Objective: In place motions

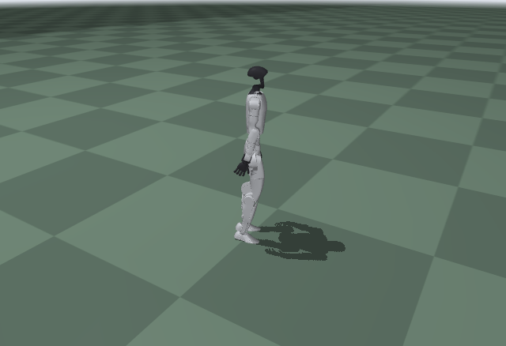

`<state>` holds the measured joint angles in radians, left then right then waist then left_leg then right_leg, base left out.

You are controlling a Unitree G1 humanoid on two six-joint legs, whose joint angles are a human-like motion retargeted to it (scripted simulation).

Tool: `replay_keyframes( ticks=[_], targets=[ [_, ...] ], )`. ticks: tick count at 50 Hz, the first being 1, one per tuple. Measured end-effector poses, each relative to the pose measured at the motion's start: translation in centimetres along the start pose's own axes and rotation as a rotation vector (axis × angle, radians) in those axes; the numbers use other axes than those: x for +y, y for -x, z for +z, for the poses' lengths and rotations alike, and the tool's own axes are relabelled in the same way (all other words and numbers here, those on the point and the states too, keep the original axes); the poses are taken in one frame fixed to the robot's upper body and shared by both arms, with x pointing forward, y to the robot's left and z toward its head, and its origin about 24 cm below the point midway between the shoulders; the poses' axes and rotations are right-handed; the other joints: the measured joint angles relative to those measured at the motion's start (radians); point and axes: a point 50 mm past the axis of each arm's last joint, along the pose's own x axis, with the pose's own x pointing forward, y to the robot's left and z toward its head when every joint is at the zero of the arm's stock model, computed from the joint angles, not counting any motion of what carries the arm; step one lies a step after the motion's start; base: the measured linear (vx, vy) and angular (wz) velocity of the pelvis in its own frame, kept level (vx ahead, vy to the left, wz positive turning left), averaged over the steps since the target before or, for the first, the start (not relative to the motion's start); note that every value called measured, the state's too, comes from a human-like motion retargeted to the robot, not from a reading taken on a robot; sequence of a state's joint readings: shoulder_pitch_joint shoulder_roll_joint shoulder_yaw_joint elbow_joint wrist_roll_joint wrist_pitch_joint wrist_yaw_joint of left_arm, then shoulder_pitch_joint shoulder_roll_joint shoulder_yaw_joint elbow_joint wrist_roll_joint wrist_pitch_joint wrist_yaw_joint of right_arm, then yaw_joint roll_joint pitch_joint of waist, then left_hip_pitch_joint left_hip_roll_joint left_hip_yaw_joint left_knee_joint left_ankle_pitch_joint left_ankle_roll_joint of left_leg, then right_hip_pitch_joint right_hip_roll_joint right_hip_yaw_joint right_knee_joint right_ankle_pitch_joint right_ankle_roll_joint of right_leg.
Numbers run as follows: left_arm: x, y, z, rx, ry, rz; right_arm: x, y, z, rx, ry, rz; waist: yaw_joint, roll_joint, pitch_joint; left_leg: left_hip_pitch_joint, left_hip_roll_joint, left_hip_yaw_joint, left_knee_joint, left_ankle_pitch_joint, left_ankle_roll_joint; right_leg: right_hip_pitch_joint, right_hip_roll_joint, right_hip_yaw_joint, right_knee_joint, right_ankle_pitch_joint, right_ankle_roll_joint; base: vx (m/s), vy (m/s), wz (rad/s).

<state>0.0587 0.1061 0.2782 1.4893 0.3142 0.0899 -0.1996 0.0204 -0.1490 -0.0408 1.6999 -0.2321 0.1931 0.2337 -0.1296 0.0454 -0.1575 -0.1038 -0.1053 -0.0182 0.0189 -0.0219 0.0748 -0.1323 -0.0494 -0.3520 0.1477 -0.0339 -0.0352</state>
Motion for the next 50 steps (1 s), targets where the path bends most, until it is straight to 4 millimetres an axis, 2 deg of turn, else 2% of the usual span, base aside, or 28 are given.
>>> replay_keyframes(
  ticks=[5,8,11,13,16,19,22,25,27,28,30,35,40,45,50],
  targets=[
    [0.4,0.2,1.6,-0.028,-0.001,-0.010,-1.2,0.1,0.3,-0.035,0.035,-0.078,-0.078,0.021,0.006,0.008,0.021,0.075,-0.039,0.007,0.008,-0.057,0.000,0.046,0.051,-0.011,-0.008,-0.08,-0.06,-0.34],
    [1.1,0.4,1.6,-0.008,-0.067,-0.001,-0.9,0.4,2.3,-0.099,0.077,-0.075,-0.112,0.019,0.023,0.016,0.025,0.141,-0.049,-0.006,0.024,-0.092,0.015,0.111,0.049,-0.014,-0.023,-0.27,0.05,-1.54],
    [1.5,0.5,1.1,0.012,-0.118,0.020,-0.1,1.1,5.4,-0.201,0.124,-0.048,-0.118,0.021,0.056,0.033,0.050,0.260,-0.056,-0.031,0.022,-0.107,0.023,0.118,0.046,-0.041,-0.045,-0.40,0.21,-2.50],
    [1.5,0.4,0.3,0.038,-0.137,0.022,0.8,1.7,7.5,-0.272,0.179,-0.033,-0.123,0.032,0.068,0.041,0.077,0.358,-0.059,-0.052,0.014,-0.106,0.003,0.028,0.046,-0.078,-0.061,-0.42,0.30,-2.92],
    [0.9,0.3,-1.3,0.095,-0.143,-0.006,1.8,2.6,10.3,-0.369,0.324,-0.098,-0.114,0.049,0.067,0.055,0.117,0.549,-0.064,-0.090,-0.014,-0.081,-0.038,-0.182,0.043,-0.154,-0.063,-0.42,0.43,-3.37],
    [0.3,0.2,-2.7,0.150,-0.149,-0.034,2.4,3.4,12.0,-0.444,0.474,-0.176,-0.096,0.065,0.055,0.070,0.155,0.750,-0.062,-0.124,-0.053,-0.033,-0.082,-0.435,0.052,-0.227,-0.028,-0.32,0.41,-3.51],
    [0.0,0.2,-3.3,0.181,-0.163,-0.041,2.6,3.7,12.6,-0.464,0.575,-0.214,-0.088,0.070,0.041,0.090,0.174,0.917,-0.054,-0.152,-0.090,0.027,-0.107,-0.658,0.051,-0.261,0.028,-0.29,0.41,-2.99],
    [0.4,0.3,-3.3,0.189,-0.179,-0.026,2.2,3.4,11.8,-0.428,0.592,-0.211,-0.092,0.043,0.031,0.114,0.150,0.992,-0.046,-0.174,-0.111,0.056,-0.129,-0.742,0.016,-0.183,0.101,-0.27,0.37,-2.25],
    [0.8,0.4,-3.0,0.186,-0.185,-0.008,1.7,2.8,10.8,-0.385,0.531,-0.194,-0.107,0.025,0.023,0.132,0.134,1.030,-0.040,-0.182,-0.127,0.041,-0.134,-0.715,-0.026,-0.032,0.086,-0.29,0.34,-1.63],
    [1.1,0.4,-2.7,0.180,-0.185,0.003,1.5,2.6,10.2,-0.361,0.486,-0.181,-0.108,0.022,0.018,0.137,0.135,1.055,-0.037,-0.183,-0.134,0.018,-0.120,-0.644,-0.045,-0.020,0.060,-0.21,0.24,-1.50],
    [1.5,0.5,-2.0,0.162,-0.182,0.026,1.1,2.0,8.7,-0.310,0.374,-0.154,-0.130,0.028,0.008,0.142,0.144,1.082,-0.027,-0.182,-0.147,0.000,-0.107,-0.605,-0.075,0.001,0.029,-0.26,0.22,-1.02],
    [2.4,0.7,1.4,0.065,-0.192,0.059,-0.1,1.0,5.2,-0.210,0.015,-0.096,-0.207,0.051,0.007,0.157,0.162,1.103,-0.011,-0.174,-0.165,0.008,-0.049,-0.588,-0.150,0.025,0.015,-0.24,0.18,-0.36],
    [2.3,1.0,4.4,-0.053,-0.188,0.055,-0.6,0.2,1.3,-0.114,-0.210,-0.076,-0.223,0.074,-0.034,0.160,0.180,1.135,-0.012,-0.157,-0.190,-0.018,-0.038,-0.564,-0.148,0.014,0.008,-0.20,0.09,-0.35],
    [1.0,0.9,5.6,-0.128,-0.100,0.012,0.2,-0.4,-0.7,-0.056,-0.234,-0.052,-0.243,0.079,-0.046,0.182,0.207,1.137,0.000,-0.117,-0.204,-0.024,-0.011,-0.514,-0.153,-0.009,-0.021,-0.25,0.04,-0.24],
    [0.5,0.5,4.2,-0.091,-0.030,-0.012,1.9,-0.7,-0.3,-0.057,-0.126,0.021,-0.251,0.065,-0.062,0.212,0.235,1.152,0.030,-0.051,-0.211,-0.032,0.000,-0.452,-0.133,-0.036,-0.035,-0.27,0.03,-0.51]
  ],
)
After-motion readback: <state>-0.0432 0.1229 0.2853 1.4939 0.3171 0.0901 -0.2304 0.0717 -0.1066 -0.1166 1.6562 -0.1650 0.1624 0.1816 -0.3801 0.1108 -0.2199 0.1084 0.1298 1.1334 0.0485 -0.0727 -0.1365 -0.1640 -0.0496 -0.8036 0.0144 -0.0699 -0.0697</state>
